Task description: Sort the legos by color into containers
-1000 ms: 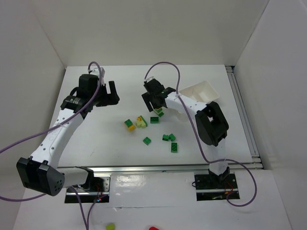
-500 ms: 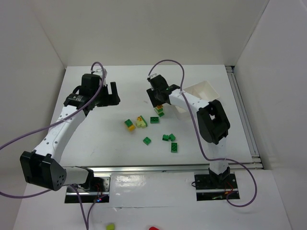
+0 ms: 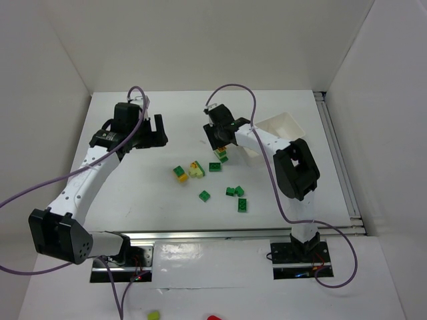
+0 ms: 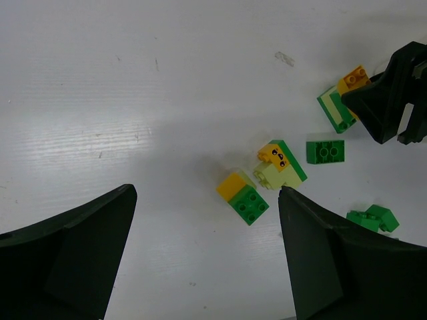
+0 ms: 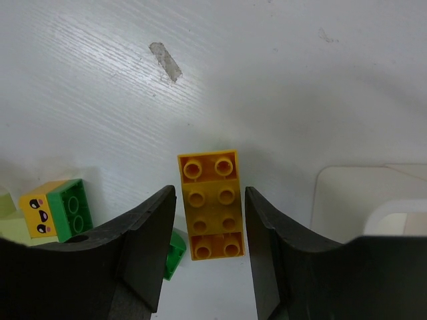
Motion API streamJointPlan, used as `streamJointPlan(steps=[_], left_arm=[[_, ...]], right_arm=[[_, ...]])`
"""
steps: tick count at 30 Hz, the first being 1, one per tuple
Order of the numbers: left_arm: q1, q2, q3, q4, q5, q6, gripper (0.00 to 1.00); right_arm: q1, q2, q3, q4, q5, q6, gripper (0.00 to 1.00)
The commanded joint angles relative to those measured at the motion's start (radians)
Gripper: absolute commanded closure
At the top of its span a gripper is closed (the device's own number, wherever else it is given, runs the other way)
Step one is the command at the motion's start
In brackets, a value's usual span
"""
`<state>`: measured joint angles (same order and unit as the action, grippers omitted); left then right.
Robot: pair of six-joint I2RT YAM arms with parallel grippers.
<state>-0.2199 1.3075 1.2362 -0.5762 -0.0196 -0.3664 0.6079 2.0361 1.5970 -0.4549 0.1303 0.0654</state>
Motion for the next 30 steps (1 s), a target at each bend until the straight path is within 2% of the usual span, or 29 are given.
streamJointPlan(steps=[1,14,16,17,19,21,22,23,26,29,30], left_arm=[[0.005,-0.001,0.042,0.01,0.017,0.017,0.04],[0.005,-0.001,0.051,0.01,0.046,0.017,0.02],[0.005,-0.001,0.051,0.01,0.046,0.017,0.02],[0.005,-0.001,0.051,0.01,0.046,0.017,0.02],[0.005,-0.001,0.051,0.01,0.055,0.017,0.02],[0.005,-0.001,0.061,0.01,0.064,0.008,0.02],[0.005,-0.001,0.062,0.01,0.064,0.007,0.01],[0.005,-0.001,0.062,0.01,0.082,0.007,0.01],[0.024,-0.001,0.085,0.024,0.17,0.007,0.01],[0.034,-0.011,0.085,0.094,0.367,0.075,0.03],[0.034,-0.011,0.074,0.113,0.424,0.09,0.03]], right_arm=[[0.0,0.016,0.006,0.036,0.008,0.011,0.46],[0.0,0.026,-0.025,0.036,0.037,0.03,0.46],[0.0,0.013,-0.035,0.045,0.037,0.04,0.61],[0.0,0.013,-0.035,0.045,0.037,0.04,0.64],[0.0,0.013,-0.035,0.045,0.037,0.04,0.64],[0.0,0.013,-0.025,0.035,0.037,0.04,0.71],[-0.01,0.013,-0.014,0.025,0.026,0.053,0.77],[-0.02,-0.003,-0.014,0.025,-0.006,0.053,0.84],[-0.052,-0.097,-0.014,0.036,-0.087,0.077,0.84],[-0.092,-0.224,-0.046,0.077,-0.283,0.077,0.84],[-0.126,-0.255,-0.061,0.091,-0.401,0.077,0.84]])
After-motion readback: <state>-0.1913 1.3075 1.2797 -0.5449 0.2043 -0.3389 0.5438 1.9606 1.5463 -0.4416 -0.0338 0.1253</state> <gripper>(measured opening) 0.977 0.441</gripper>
